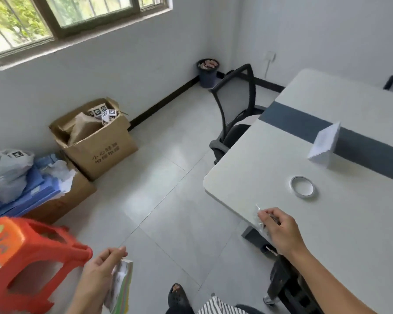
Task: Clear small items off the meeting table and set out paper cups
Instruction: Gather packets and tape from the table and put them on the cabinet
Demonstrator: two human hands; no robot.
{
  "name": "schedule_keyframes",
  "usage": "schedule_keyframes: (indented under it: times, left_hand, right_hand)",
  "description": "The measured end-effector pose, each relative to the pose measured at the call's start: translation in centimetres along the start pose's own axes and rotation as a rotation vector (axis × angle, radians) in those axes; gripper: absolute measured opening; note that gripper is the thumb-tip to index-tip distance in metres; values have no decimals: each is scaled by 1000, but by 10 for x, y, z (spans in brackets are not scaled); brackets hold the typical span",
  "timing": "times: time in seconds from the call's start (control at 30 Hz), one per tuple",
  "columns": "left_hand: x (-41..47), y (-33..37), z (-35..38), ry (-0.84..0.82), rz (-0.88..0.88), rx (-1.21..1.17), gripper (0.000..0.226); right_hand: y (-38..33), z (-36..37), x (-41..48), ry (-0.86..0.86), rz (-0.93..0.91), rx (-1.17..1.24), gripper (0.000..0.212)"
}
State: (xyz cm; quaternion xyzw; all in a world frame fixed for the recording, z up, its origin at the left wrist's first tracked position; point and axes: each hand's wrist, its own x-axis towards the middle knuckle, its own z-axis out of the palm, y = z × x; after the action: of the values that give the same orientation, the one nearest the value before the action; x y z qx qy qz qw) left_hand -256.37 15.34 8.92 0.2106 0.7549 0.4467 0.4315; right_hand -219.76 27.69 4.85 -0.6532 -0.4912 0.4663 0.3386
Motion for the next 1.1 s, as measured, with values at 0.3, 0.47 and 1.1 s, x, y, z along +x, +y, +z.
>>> schedule_keyframes:
  times: [0.3,0.47,1.1]
  left_hand:
    - [117,107,106,-389,95,205,21]
    - [143,126,165,-452,73,266,21]
    - [194,195,263,-430,92,493,19]
  right_hand:
    - [7,-53,63,409,250,159,15]
    - [28,-90,144,532,245,-255,46]
    - [107,-78,248,458,346,-773,73]
